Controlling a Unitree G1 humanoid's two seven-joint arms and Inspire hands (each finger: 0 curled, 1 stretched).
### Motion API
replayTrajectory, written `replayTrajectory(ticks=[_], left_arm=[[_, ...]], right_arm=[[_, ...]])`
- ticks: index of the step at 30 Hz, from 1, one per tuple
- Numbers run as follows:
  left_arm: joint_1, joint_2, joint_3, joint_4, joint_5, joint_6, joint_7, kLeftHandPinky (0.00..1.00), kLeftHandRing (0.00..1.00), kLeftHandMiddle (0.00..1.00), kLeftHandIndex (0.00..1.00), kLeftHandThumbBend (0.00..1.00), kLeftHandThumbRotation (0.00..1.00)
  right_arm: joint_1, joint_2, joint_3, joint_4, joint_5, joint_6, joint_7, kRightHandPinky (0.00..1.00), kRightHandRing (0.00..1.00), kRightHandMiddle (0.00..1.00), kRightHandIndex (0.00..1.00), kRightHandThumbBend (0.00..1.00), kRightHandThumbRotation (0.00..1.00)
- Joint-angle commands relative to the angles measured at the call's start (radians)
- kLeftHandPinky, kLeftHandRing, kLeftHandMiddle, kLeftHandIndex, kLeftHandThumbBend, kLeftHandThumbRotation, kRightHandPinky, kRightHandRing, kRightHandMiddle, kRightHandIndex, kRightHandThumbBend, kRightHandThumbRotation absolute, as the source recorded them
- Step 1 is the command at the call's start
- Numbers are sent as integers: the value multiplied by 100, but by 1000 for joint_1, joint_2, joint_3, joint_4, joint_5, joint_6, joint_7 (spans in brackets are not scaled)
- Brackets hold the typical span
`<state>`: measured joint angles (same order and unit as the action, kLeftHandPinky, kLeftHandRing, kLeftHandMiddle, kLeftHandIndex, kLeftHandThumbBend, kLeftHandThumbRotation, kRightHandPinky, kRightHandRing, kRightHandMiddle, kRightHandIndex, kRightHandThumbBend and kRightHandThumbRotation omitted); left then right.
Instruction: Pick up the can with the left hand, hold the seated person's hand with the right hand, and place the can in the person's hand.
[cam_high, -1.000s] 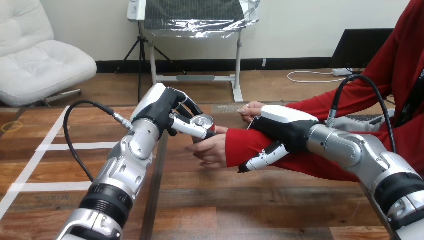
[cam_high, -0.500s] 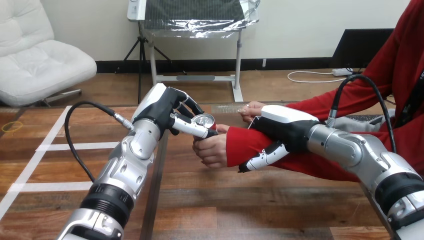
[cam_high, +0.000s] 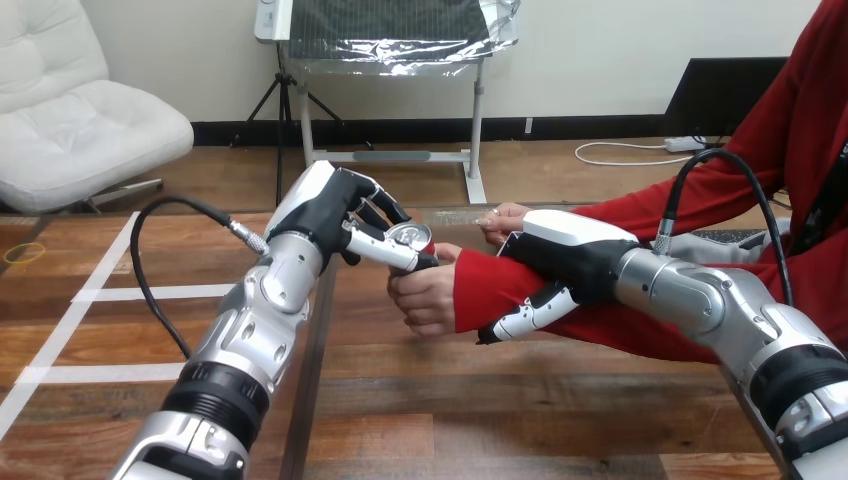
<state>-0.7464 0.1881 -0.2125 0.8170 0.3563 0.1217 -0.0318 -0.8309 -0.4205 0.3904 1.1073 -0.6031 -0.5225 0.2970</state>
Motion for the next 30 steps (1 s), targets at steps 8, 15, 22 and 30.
replayTrajectory(ticks=[8, 15, 22, 30], left_arm=[[-193, -18, 23, -52, -25, -24, -8, 35, 41, 46, 43, 74, 0], [-190, -17, 35, -48, -54, -38, -45, 36, 41, 46, 43, 74, 0], [-183, -12, 55, -46, -100, -45, -112, 35, 42, 47, 46, 70, 0], [-172, -8, 94, -37, -165, -55, -194, 45, 57, 62, 56, 70, 0]], right_arm=[[-177, 66, -21, -55, 40, -37, -35, 27, 30, 34, 33, 65, 43], [-174, 64, -24, -50, 44, -46, -39, 27, 30, 34, 33, 65, 43], [-170, 60, -27, -46, 47, -55, -44, 27, 30, 34, 33, 66, 42], [-163, 52, -31, -44, 53, -65, -46, 27, 30, 34, 33, 67, 42]])
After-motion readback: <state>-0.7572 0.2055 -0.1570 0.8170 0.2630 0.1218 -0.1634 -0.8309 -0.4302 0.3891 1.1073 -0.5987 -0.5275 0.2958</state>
